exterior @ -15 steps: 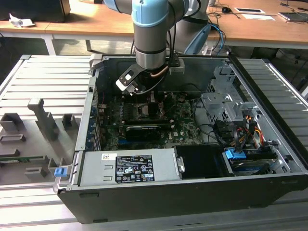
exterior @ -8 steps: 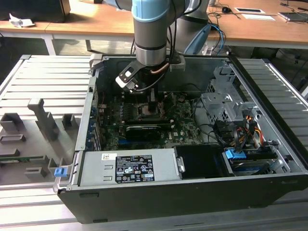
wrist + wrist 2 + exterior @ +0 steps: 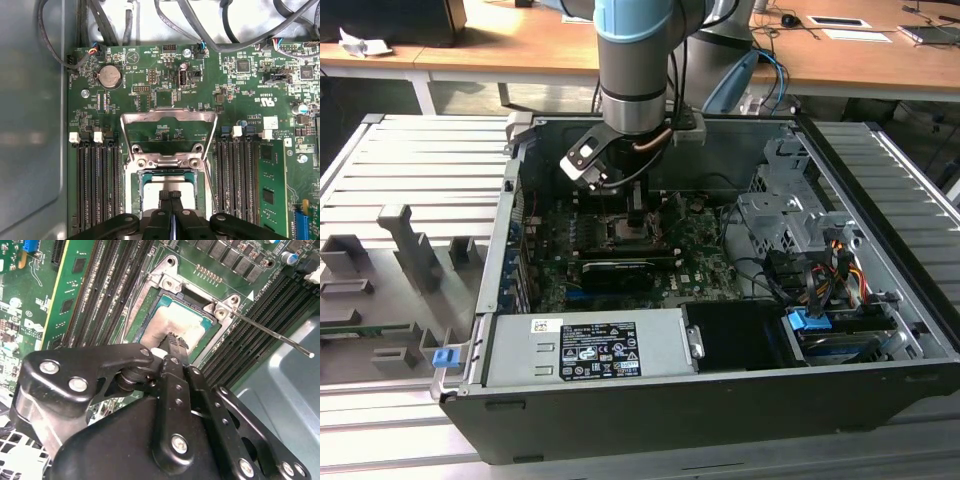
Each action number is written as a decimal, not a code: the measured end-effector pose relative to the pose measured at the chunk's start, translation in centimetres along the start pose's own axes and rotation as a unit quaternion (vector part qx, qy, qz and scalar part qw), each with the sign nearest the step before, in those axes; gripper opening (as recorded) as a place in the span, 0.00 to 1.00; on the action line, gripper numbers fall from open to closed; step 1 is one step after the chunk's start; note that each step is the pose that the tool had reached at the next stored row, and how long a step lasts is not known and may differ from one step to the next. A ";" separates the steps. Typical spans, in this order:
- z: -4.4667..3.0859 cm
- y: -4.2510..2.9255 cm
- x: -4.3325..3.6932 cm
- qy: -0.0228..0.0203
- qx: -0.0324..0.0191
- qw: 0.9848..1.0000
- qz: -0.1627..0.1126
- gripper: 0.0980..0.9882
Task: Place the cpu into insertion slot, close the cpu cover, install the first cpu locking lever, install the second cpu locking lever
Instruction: 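Close the cpu cover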
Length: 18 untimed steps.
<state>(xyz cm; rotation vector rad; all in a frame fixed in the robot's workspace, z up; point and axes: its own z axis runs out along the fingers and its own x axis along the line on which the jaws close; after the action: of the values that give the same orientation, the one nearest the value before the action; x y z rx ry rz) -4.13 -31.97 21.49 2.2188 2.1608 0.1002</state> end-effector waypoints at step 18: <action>-1.89 1.44 0.09 0.000 0.005 1.000 0.000 0.01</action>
<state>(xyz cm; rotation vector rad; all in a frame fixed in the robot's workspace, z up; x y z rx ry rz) -2.83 -31.94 23.48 2.2239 2.1653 0.0886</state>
